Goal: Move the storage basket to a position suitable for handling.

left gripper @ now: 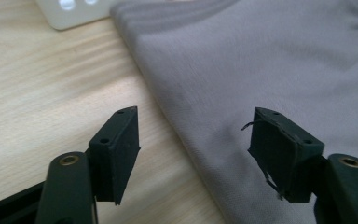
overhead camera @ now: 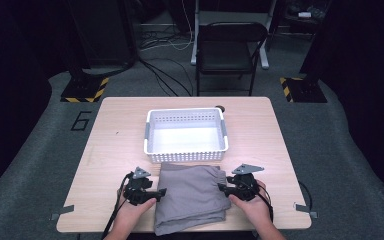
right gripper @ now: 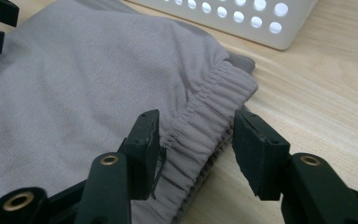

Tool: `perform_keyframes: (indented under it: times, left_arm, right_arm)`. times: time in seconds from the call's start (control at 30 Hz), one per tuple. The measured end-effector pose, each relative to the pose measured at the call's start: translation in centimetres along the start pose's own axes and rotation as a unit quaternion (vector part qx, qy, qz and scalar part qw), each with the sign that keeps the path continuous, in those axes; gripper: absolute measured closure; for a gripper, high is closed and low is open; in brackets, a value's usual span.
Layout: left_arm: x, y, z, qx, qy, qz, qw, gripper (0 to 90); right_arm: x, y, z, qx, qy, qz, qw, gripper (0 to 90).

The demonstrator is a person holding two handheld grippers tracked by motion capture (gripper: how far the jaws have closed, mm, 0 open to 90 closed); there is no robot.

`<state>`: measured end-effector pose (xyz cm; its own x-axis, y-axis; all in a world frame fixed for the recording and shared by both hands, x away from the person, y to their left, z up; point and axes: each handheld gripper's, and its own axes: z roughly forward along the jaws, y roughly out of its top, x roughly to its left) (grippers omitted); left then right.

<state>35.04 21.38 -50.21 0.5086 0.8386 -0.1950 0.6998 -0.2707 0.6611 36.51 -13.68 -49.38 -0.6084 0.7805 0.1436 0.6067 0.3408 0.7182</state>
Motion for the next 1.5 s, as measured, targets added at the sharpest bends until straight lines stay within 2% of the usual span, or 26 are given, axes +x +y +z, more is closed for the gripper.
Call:
perform_keyframes:
  times: [0.03, 0.1, 0.17, 0.3, 0.37, 0.43, 0.47, 0.5, 0.57, 0.6, 0.63, 0.7, 0.73, 0.8, 0.93, 0.97, 1.03, 1.1, 1.13, 1.17, 1.23, 1.27, 1.33, 1.5]
  left_arm:
    - [-0.2, 0.0, 0.2, 0.005, -0.002, 0.003, 1.0000, 30.8]
    - [-0.5, -0.1, 0.7, 0.013, 0.004, 0.017, 0.9998, 30.2]
    - [-0.6, -0.1, 0.8, 0.019, 0.008, 0.022, 0.9995, 30.2]
    - [-0.9, -0.2, 1.4, 0.019, 0.012, 0.022, 0.9995, 29.0]
    - [-0.9, -0.2, 1.4, 0.025, 0.012, 0.035, 0.9990, 27.5]
    - [-1.3, -0.2, 1.6, 0.020, 0.017, 0.030, 0.9992, 26.6]
    - [-1.3, -0.2, 1.6, 0.023, 0.017, 0.036, 0.9989, 26.1]
    - [-1.6, -0.3, 1.7, 0.021, 0.023, 0.044, 0.9986, 25.1]
    - [-1.8, -0.3, 1.8, 0.021, 0.031, 0.045, 0.9983, 24.8]
    - [-1.9, -0.3, 1.8, 0.026, 0.036, 0.058, 0.9974, 24.9]
    - [-2.2, -0.3, 1.9, 0.024, 0.045, 0.060, 0.9969, 24.8]
    - [-2.3, -0.3, 1.9, 0.029, 0.049, 0.063, 0.9964, 25.4]
    - [-2.5, -0.3, 1.9, 0.030, 0.048, 0.054, 0.9969, 25.6]
    - [-2.4, -0.2, 1.9, 0.033, 0.053, 0.062, 0.9961, 25.6]
    - [-2.6, -0.3, 1.9, 0.029, 0.054, 0.056, 0.9966, 25.7]
    - [-2.6, -0.4, 1.9, 0.029, 0.055, 0.053, 0.9967, 25.7]
    - [-2.7, -0.4, 2.0, 0.028, 0.057, 0.052, 0.9966, 25.7]
    - [-2.7, -0.4, 1.9, 0.029, 0.057, 0.050, 0.9967, 27.8]
    - [-2.6, -0.3, 1.9, 0.030, 0.053, 0.061, 0.9963, 30.9]
    - [-2.7, -0.3, 1.9, 0.028, 0.047, 0.063, 0.9965, 30.9]
    - [-2.9, -0.3, 1.8, 0.027, 0.044, 0.068, 0.9964, 38.1]
    - [-2.9, -0.3, 1.8, 0.026, 0.042, 0.065, 0.9966, 42.2]
    - [-2.9, -0.3, 1.8, 0.024, 0.036, 0.058, 0.9974, 43.8]
    - [-3.0, -0.1, 1.8, 0.027, 0.031, 0.067, 0.9969, 52.5]
  right_arm:
    - [0.1, 0.0, 0.0, 0.002, 0.000, 0.006, 1.0000, 50.5]
    - [0.1, 0.0, 0.1, 0.002, 0.001, 0.003, 1.0000, 50.0]
    - [0.1, -0.1, 0.1, 0.003, 0.002, 0.004, 1.0000, 49.9]
    - [0.0, -0.1, 0.2, 0.005, 0.001, 0.002, 1.0000, 49.7]
    - [0.1, -0.1, 0.2, 0.007, 0.001, 0.006, 1.0000, 49.5]
    - [0.0, -0.1, 0.3, 0.006, 0.001, 0.005, 1.0000, 49.4]
    - [0.1, -0.1, 0.2, 0.007, 0.001, 0.006, 1.0000, 49.3]
    - [0.0, -0.1, 0.2, 0.008, 0.002, 0.005, 0.9999, 49.0]
    - [0.0, -0.1, 0.2, 0.007, 0.002, 0.004, 1.0000, 48.8]
    - [0.0, -0.1, 0.2, 0.008, 0.001, 0.006, 1.0000, 48.6]
    - [0.0, -0.1, 0.2, 0.008, 0.001, 0.005, 1.0000, 48.4]
    - [0.0, -0.1, 0.3, 0.007, 0.001, 0.005, 1.0000, 48.2]
    - [0.0, -0.1, 0.3, 0.007, 0.000, 0.003, 1.0000, 48.2]
    - [0.0, -0.1, 0.3, 0.007, 0.001, 0.000, 1.0000, 48.1]
    - [-0.1, -0.1, 0.4, 0.007, 0.001, -0.002, 1.0000, 47.9]
    - [0.0, -0.1, 0.4, 0.008, 0.001, 0.004, 1.0000, 47.8]
    - [-0.1, -0.1, 0.4, 0.007, 0.001, -0.001, 1.0000, 47.9]
    - [-0.1, -0.1, 0.4, 0.006, 0.001, 0.002, 1.0000, 47.7]
    - [0.0, -0.1, 0.4, 0.008, 0.001, 0.004, 1.0000, 47.6]
    - [0.0, -0.1, 0.4, 0.008, 0.001, 0.004, 1.0000, 47.6]
    - [0.0, -0.1, 0.4, 0.011, 0.000, 0.003, 0.9999, 47.3]
    - [0.0, -0.1, 0.4, 0.008, 0.001, 0.001, 1.0000, 47.3]
    - [0.0, -0.1, 0.4, 0.006, 0.002, 0.001, 1.0000, 47.3]
    - [0.0, -0.2, 0.5, 0.005, 0.000, 0.003, 1.0000, 47.0]
